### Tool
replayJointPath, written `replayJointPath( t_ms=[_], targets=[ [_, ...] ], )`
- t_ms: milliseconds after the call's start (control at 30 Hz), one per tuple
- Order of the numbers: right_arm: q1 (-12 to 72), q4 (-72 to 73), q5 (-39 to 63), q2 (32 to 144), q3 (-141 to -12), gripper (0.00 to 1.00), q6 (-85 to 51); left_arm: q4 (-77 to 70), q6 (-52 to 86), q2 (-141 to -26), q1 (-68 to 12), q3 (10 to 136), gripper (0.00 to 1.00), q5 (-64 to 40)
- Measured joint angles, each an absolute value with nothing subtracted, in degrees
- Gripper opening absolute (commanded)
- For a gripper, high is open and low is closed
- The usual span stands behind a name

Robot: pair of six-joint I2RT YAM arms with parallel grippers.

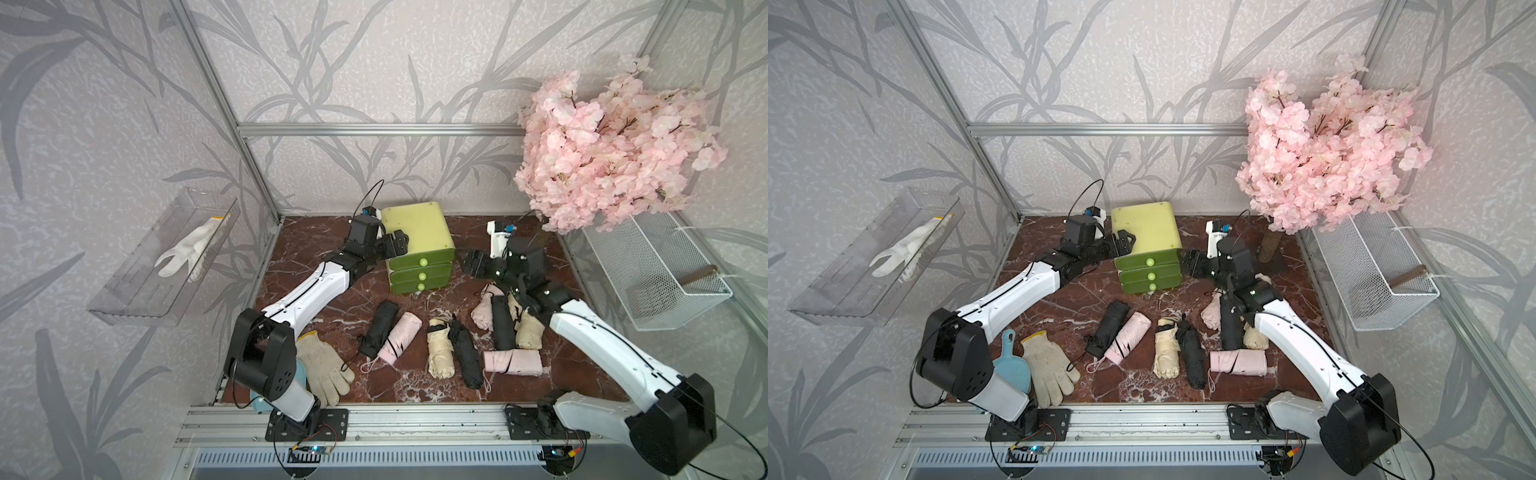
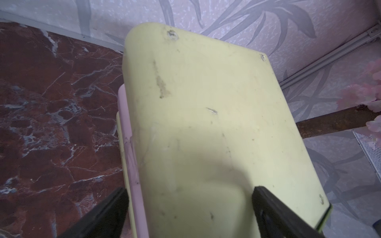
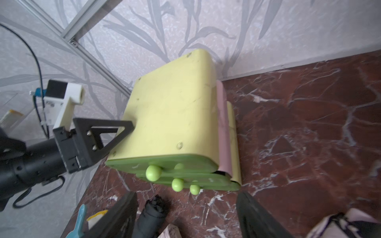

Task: Place the umbrella in the drawer by color
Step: Adjust the storage box at the center of the board, then open the drawer in the storage box.

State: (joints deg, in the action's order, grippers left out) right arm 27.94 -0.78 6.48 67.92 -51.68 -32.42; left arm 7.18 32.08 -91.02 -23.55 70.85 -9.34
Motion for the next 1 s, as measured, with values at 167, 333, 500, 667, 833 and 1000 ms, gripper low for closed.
replayJointPath(
  t_ms=[167, 333, 500, 667, 833, 1000],
  targets=[
    [32.08, 6.74, 5.67, 67.85, -43.97, 0.69, -38.72, 4.25, 33.08, -88.33, -23.46, 66.52, 1.0, -10.41],
    [33.98, 13.45, 3.38, 72.42, -43.31, 0.65, -41.67, 3.29, 33.12, -85.58, -23.49, 63.48, 1.0, -10.63],
    [35.16, 19.03, 2.31, 78.94, -44.42, 0.59, -44.8, 3.27, 33.01, -85.49, -23.51, 63.46, 1.0, -11.05],
    [37.23, 23.05, 1.06, 84.05, -47.35, 0.57, -46.35, 3.27, 33.01, -85.49, -23.49, 63.46, 1.0, -11.79],
    [38.3, 26.46, 0.01, 86.72, -49.58, 0.55, -47.4, 3.31, 33.04, -85.49, -23.49, 63.46, 1.0, -12.14],
    [38.41, 27.83, -1.02, 89.14, -50.19, 0.4, -48.31, 3.31, 33.06, -85.49, -23.49, 63.46, 1.0, -12.34]
  ],
)
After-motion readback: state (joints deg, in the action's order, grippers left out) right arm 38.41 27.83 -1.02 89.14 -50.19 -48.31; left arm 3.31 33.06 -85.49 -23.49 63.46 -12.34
